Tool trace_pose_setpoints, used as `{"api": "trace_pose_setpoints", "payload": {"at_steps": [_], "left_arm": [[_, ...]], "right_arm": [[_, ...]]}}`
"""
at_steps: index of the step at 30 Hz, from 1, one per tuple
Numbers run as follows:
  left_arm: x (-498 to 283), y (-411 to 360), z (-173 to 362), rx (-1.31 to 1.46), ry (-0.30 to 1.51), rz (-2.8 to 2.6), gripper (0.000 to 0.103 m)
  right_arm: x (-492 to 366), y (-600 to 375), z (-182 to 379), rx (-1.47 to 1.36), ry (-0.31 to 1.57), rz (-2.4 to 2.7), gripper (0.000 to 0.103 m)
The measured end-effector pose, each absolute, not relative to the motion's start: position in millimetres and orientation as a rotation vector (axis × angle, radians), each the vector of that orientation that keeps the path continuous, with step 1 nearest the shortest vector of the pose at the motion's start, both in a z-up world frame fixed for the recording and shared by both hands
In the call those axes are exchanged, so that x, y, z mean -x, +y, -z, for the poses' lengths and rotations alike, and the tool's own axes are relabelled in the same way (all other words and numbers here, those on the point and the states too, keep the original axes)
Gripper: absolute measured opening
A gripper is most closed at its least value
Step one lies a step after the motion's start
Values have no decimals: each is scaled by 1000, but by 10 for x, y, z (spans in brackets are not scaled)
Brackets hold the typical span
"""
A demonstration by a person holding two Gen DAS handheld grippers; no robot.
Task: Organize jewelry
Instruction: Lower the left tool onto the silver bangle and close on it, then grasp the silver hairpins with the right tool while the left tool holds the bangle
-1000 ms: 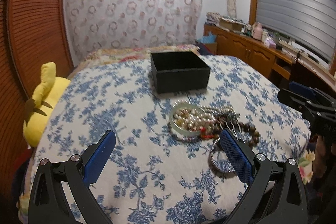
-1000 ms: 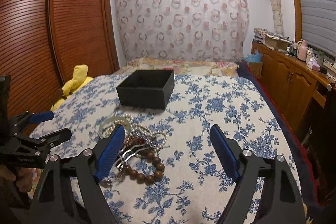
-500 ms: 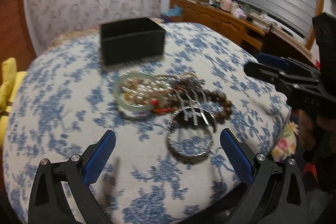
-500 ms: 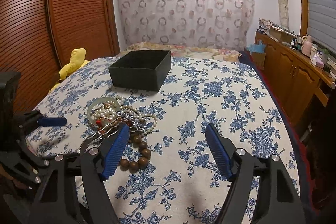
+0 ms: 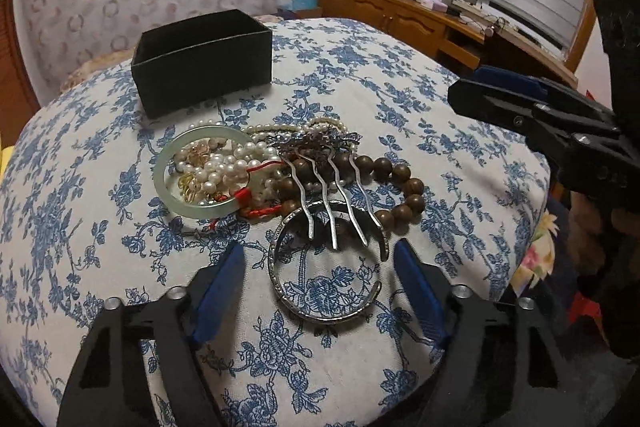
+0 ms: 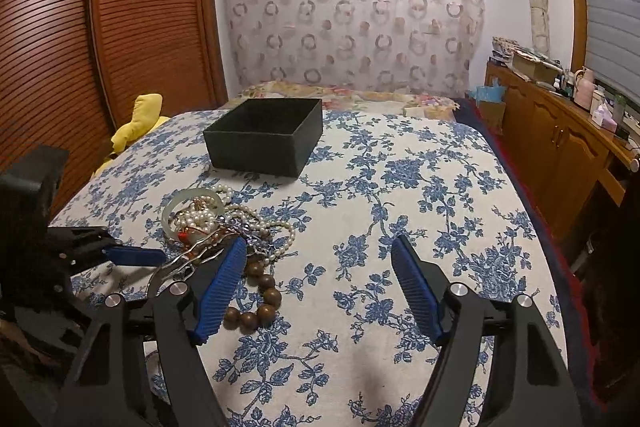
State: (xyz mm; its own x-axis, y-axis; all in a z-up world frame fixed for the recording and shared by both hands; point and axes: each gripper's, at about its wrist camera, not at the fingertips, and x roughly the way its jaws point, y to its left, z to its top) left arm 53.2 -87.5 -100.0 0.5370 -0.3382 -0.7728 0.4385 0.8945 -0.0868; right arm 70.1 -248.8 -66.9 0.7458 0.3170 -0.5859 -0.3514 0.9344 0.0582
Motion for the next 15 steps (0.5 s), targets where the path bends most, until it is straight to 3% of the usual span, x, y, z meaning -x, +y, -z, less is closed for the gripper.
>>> {"api": "trace_pose_setpoints", "payload": {"at_steps": [1, 2, 6, 11, 15], "left_arm": [[-528, -877, 998, -126, 886, 466, 57], [-521, -865, 993, -127, 882, 469, 55], [-499, -722, 970, -108, 875, 457, 55], [-464, -504, 927, -81, 858, 421, 55], [-457, -391, 910, -60, 845, 402, 55]], "right_arm": [[-707, -2476, 672, 59, 632, -370, 77], [-717, -2461, 682, 62, 634, -377, 77], [-737, -2354, 724, 69, 649, -408, 77], [-771, -2168, 834, 68, 700, -479, 65], [-834, -2046, 904, 39, 739, -518, 64]]}}
